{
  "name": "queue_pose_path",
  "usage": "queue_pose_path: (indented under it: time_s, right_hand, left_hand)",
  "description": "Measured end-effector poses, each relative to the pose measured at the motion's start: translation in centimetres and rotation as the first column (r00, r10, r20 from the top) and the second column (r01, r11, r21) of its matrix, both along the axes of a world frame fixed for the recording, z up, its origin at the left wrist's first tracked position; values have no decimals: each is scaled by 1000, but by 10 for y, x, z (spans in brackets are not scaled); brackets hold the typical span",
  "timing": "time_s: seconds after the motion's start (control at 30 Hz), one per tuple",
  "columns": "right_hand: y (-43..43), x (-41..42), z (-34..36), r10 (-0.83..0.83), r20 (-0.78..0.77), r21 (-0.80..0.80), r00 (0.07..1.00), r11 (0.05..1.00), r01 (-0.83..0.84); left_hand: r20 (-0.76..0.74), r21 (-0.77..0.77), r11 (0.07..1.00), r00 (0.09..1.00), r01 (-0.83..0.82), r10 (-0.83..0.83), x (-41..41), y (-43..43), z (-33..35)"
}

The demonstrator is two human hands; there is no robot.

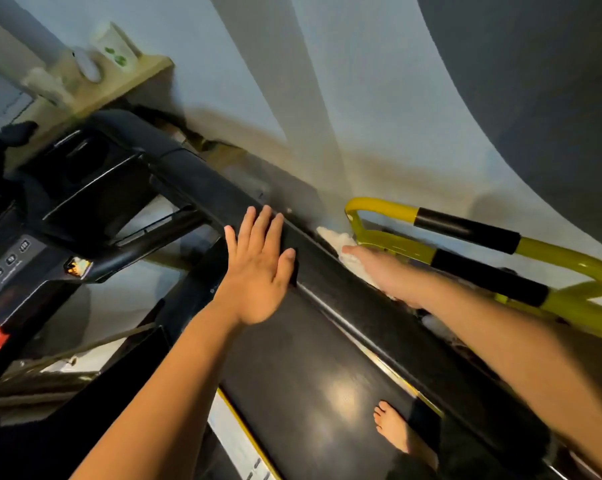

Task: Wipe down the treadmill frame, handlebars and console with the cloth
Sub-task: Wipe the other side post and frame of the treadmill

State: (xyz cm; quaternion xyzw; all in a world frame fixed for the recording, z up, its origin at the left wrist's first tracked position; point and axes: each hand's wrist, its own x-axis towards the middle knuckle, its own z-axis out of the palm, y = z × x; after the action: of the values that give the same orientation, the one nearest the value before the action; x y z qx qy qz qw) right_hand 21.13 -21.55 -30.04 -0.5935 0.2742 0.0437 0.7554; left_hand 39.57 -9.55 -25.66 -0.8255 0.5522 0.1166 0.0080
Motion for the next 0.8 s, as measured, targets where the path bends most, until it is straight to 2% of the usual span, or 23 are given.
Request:
queue_pose_path:
  time_s: [0.07,0.1,0.23,0.3,0.37,0.47,0.53,0.63,0.73,0.8]
  right_hand:
    - [-3,-14,-11,-31,-60,-73,998,997,27]
    - [-3,-20,-5,-58,-78,-57,995,997,54]
    - [-10,5,-4,6,54,-92,999,996,-1]
    - [-16,33,-12,46,132,-26,990,999,-43]
    - [-19,41,-22,37,146,40,989,998,-43]
    - [-20,10,-33,36,40,68,999,997,-39]
    - [-13,-16,-45,-1,-48,3,999,1000,1]
    - [0,-25,-43,-87,39,38,995,996,86]
    - [1,-8,-31,-60,120,-52,991,996,66]
    - [-2,2,-33,-54,94,31,994,998,51]
  left_hand:
    - [-16,-14,1000,1000,-4,3,-1,1,1]
    - [-25,-21,1000,1000,-8,7,-2,1,2]
    - [-52,9,1000,998,-22,22,-3,0,6]
    - [-47,36,999,999,-22,24,-3,0,7]
    - [-40,49,999,999,-24,26,-3,-1,9]
    - [-33,56,998,999,-26,28,-3,-2,10]
    - [-34,59,998,999,-37,39,-3,-2,10]
    - [-38,60,997,998,-42,45,-3,-3,10]
    - [-21,95,994,998,-52,54,-2,-6,12]
    - [-5,141,988,998,-62,64,-3,-7,14]
